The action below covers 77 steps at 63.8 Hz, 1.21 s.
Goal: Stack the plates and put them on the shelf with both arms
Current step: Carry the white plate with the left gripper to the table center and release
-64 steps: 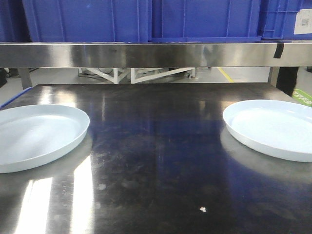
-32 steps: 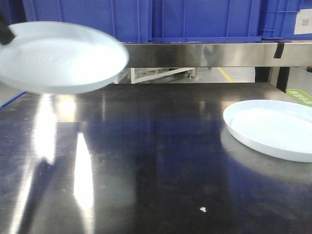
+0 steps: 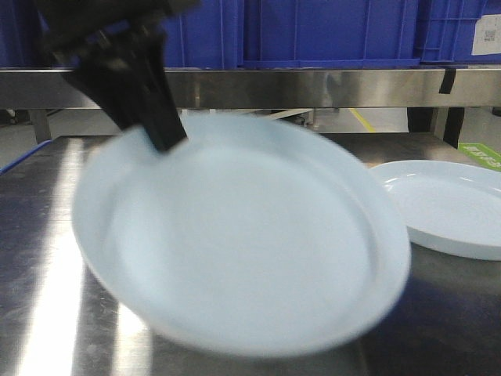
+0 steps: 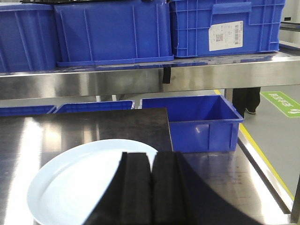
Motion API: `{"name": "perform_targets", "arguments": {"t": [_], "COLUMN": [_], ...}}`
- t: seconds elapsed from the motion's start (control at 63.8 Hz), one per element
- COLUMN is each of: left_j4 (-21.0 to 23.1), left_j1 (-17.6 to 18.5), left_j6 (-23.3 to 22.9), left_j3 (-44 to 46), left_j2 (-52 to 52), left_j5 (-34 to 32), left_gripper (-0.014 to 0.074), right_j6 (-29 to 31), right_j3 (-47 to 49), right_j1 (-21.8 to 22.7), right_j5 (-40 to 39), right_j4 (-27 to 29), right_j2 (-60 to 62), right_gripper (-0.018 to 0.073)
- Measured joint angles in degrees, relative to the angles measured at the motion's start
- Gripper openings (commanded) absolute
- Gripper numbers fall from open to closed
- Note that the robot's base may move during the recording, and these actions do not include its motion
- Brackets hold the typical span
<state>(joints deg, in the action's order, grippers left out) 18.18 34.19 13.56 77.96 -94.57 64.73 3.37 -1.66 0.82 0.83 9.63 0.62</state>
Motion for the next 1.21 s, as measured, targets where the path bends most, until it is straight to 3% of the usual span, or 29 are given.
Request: {"name": "perform_targets", "arguments": {"t": [0.11,0.58,0.956,1.207], "left_j4": [-0.1,-0.7,-0.7,-1.7], "left_j1": [1.3,1.3,1.3,1.3], "left_j6": [0.0,0.0,0.0,-0.4], "left_j3": [0.0,0.0,0.0,0.0], "left_j2": [-3.7,-10.0,-10.0,-6.8], "left_j5": [-0.9,-4.2,-3.4,-3.4], "left_gripper": [0.009,0.0099,0.0428,0.0456], "right_j6": [0.0,0.0,0.0,0.0], "right_j3": [0.0,0.0,0.0,0.0], "right_j1": [0.0,0.0,0.0,0.0], "right_j5": [0.0,0.0,0.0,0.0], "right_j4": [0.0,0.0,0.0,0.0], "right_j2": [0.0,0.0,0.0,0.0], "right_gripper": [0.0057,0.0057,0.0057,0.0057]}}
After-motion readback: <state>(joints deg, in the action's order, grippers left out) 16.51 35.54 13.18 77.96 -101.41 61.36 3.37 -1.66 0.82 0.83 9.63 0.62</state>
